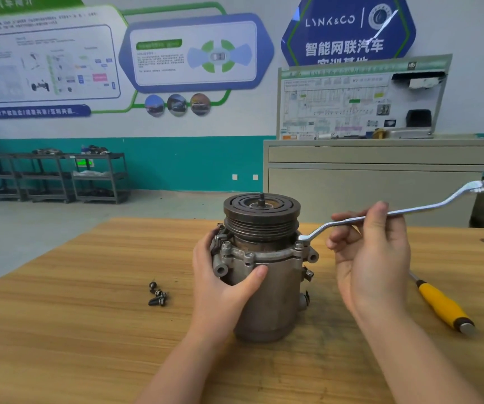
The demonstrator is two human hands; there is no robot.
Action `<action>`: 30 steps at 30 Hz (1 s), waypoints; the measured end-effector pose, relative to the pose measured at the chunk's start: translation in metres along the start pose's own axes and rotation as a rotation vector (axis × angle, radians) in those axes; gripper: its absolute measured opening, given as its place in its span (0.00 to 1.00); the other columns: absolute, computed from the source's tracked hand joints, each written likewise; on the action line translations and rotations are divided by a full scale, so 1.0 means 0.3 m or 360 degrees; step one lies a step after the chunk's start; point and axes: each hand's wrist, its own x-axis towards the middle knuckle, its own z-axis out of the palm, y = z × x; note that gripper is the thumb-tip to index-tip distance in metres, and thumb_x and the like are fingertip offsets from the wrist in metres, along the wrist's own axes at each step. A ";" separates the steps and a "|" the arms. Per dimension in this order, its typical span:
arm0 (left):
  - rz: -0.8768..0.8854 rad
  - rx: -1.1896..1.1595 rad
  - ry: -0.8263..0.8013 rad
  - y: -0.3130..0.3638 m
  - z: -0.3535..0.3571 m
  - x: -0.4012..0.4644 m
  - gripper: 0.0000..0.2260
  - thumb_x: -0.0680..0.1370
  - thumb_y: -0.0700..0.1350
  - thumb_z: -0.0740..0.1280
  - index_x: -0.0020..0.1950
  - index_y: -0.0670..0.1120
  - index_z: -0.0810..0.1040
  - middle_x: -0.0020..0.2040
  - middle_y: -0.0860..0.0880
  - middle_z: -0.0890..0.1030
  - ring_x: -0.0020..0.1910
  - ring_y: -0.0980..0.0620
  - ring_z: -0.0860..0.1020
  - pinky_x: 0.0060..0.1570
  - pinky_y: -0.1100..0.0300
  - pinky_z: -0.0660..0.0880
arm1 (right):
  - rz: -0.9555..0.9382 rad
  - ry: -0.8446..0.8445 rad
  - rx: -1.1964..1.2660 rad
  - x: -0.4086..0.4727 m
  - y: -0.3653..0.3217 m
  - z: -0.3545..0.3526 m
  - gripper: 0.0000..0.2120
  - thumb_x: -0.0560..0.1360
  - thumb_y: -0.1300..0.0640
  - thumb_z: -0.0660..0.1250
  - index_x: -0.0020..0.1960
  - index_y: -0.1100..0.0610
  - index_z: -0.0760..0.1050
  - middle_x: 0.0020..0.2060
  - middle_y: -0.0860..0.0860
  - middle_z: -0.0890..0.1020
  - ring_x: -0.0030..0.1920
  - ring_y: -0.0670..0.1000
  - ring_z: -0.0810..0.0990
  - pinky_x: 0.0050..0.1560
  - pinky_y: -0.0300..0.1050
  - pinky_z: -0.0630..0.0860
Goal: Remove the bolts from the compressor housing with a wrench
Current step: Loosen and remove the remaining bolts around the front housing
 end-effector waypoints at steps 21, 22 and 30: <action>-0.0002 0.0016 0.0011 0.000 0.000 -0.001 0.43 0.59 0.64 0.74 0.71 0.57 0.62 0.67 0.57 0.69 0.66 0.62 0.69 0.67 0.59 0.68 | 0.0608 0.0005 0.0005 0.067 0.016 -0.034 0.11 0.83 0.56 0.53 0.47 0.57 0.71 0.29 0.52 0.80 0.23 0.47 0.75 0.23 0.37 0.71; 0.0002 0.0014 0.0017 0.003 0.000 -0.002 0.43 0.58 0.64 0.74 0.70 0.58 0.62 0.66 0.58 0.69 0.65 0.63 0.69 0.66 0.61 0.68 | 0.0846 -0.0072 0.0077 0.090 0.003 -0.042 0.10 0.82 0.58 0.55 0.47 0.59 0.72 0.30 0.53 0.81 0.24 0.46 0.77 0.24 0.37 0.73; 0.0013 0.0034 0.0032 -0.008 -0.003 0.004 0.42 0.58 0.65 0.73 0.69 0.60 0.62 0.66 0.58 0.69 0.65 0.66 0.68 0.59 0.73 0.65 | 0.0287 -0.0099 0.0065 0.083 -0.022 -0.047 0.10 0.82 0.57 0.56 0.44 0.57 0.71 0.33 0.53 0.83 0.30 0.47 0.81 0.32 0.38 0.78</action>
